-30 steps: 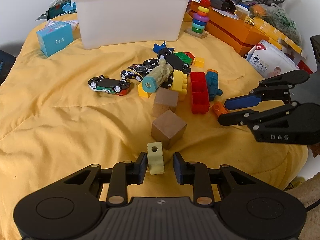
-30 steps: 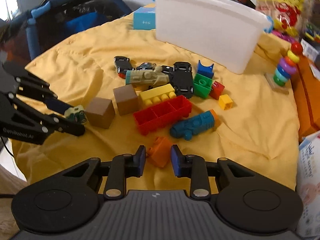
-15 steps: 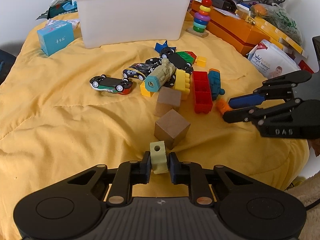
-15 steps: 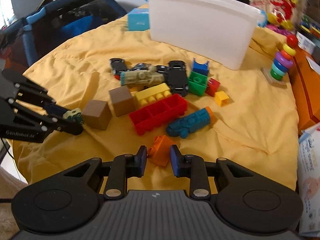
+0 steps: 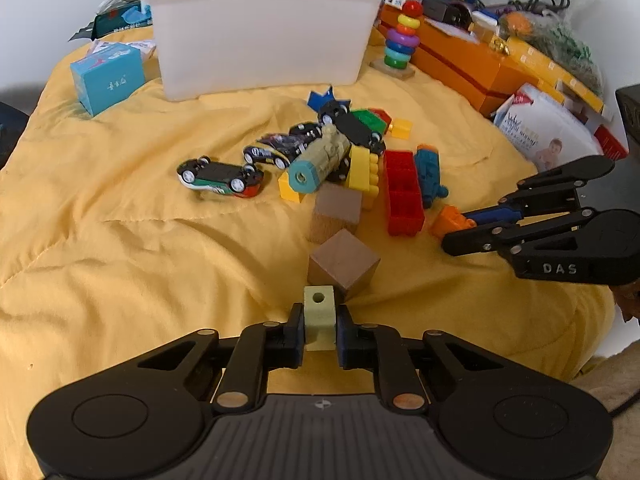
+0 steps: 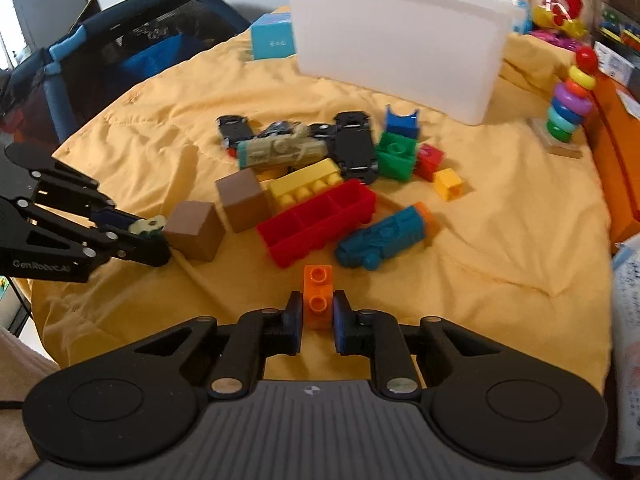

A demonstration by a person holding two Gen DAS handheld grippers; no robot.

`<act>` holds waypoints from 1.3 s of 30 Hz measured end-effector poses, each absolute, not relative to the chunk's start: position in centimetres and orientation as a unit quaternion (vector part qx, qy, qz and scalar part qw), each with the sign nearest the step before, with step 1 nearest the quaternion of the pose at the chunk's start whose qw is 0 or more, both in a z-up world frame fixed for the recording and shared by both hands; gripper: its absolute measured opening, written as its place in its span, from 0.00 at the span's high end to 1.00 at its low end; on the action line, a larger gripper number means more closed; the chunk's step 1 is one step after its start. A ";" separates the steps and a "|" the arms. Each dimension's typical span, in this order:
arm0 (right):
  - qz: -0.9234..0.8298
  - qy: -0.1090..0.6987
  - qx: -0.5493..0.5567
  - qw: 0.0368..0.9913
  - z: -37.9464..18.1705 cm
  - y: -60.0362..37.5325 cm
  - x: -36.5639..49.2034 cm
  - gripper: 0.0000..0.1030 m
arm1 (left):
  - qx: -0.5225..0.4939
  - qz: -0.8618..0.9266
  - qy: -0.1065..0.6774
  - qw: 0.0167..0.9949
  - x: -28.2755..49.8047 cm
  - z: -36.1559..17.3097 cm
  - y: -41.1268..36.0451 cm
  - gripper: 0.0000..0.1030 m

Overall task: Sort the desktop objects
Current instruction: 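Carry both blocks over the white bin and open both tools to drop them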

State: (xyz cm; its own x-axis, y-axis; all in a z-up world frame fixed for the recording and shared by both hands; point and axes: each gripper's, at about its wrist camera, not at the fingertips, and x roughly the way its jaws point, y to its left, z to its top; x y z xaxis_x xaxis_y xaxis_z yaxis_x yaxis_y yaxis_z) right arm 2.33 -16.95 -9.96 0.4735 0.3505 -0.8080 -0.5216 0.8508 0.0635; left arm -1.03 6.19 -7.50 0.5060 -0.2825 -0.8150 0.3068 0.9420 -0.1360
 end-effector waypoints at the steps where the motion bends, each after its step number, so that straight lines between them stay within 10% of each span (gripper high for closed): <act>1: 0.251 0.443 -0.091 0.856 -9.5 -17.4 2.4 0.83 | 0.010 -0.170 0.461 0.871 -1.1 -7.1 6.4 0.83; 23: 0.167 0.236 -0.067 0.955 4.1 -15.4 19.6 0.82 | 0.039 -0.115 0.208 0.971 17.4 9.6 6.8 0.82; 39: 0.196 0.255 -0.034 0.946 1.9 -18.0 15.7 0.59 | 0.055 -0.121 0.224 0.966 12.3 7.0 6.8 0.31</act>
